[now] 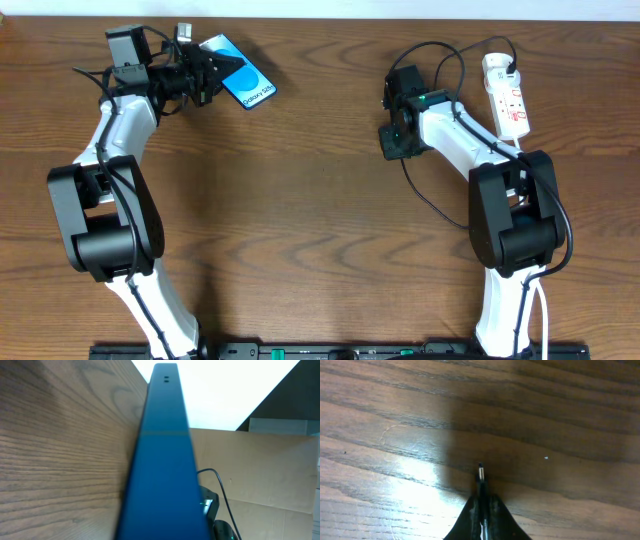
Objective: Plug charger to phone and switch on socket
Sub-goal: 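Close the right gripper on the cable just behind the plug tip, then lift the plug with the right gripper and swing it left toward the phone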
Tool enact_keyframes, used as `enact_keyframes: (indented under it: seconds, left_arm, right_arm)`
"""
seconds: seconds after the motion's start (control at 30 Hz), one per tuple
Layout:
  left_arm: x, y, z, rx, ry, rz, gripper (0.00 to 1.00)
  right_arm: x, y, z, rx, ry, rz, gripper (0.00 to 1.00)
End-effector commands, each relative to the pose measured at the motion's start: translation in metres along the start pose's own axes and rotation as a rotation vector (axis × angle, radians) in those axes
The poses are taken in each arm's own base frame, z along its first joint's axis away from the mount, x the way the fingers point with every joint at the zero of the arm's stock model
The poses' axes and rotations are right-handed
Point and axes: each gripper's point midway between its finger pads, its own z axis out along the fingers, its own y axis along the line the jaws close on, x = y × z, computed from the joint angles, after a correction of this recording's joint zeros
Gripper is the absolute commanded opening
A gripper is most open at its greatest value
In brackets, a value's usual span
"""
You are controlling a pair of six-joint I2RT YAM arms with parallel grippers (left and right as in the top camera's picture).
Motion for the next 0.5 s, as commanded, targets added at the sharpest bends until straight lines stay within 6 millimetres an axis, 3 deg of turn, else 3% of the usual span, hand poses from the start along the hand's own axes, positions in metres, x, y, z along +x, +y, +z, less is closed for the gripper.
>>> enact_keyframes:
  seconds: [0.0, 0.13, 0.47]
  left_arm:
    - [-0.0018, -0.0281, -0.0068, 0.031, -0.006, 0.080, 0.07]
    - [-0.0017, -0.0281, -0.0067, 0.031, -0.006, 0.080, 0.07]
    - [-0.0017, -0.0281, -0.0067, 0.031, -0.006, 0.080, 0.07]
  right_arm:
    - [0.0025, -0.0026, 0.0027, 0.000, 0.008, 0.007, 0.10]
    - [0.0025, -0.0026, 0.0027, 0.000, 0.008, 0.010, 0.01]
    - [0.0087, -0.0025, 0.0077, 0.001, 0.019, 0.010, 0.01]
